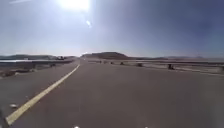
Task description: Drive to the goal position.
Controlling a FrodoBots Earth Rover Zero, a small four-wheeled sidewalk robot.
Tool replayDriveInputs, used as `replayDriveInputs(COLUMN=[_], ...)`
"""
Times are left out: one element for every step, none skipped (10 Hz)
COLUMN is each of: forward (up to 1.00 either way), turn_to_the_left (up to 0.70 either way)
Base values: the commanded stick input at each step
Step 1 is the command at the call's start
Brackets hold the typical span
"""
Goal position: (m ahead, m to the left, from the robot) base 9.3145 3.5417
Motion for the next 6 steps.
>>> replayDriveInputs(forward=[0.70, 0.70, 0.70, 0.70, 0.70, 0.70], turn_to_the_left=[0.00, 0.00, 0.00, 0.00, 0.00, 0.00])
